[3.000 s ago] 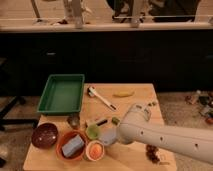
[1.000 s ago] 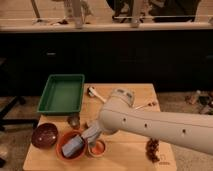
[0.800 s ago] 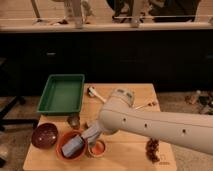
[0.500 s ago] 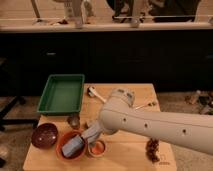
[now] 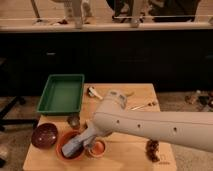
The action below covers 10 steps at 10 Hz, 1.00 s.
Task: Place towel in purple bowl
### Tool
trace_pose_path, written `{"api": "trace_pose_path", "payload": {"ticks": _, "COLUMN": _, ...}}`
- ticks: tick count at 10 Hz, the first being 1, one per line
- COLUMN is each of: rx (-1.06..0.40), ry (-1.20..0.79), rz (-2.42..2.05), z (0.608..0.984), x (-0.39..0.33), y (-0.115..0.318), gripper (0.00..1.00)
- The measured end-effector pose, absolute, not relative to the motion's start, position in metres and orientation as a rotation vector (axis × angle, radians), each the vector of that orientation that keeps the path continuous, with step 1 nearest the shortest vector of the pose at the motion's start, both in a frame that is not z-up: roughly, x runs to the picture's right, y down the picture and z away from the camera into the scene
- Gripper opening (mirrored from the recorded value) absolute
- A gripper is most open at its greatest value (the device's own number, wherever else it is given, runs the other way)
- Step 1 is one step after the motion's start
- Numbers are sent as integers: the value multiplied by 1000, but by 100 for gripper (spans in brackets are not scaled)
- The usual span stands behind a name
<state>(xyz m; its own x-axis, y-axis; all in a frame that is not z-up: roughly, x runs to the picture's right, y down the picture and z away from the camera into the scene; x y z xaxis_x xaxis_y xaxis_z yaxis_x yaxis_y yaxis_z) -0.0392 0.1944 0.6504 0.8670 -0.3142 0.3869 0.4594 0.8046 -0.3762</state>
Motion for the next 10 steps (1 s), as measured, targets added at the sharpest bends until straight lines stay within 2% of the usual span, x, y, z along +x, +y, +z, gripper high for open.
{"api": "trace_pose_path", "payload": {"ticks": 3, "rx": -501, "ry": -351, "rz": -494, "z": 656, "x": -96, "y": 209, "gripper": 0}}
{"api": "trace_pose_path", "payload": {"ticks": 10, "rx": -489, "ry": -390, "rz": -581, "z": 667, "x": -173, "y": 192, "gripper": 0}}
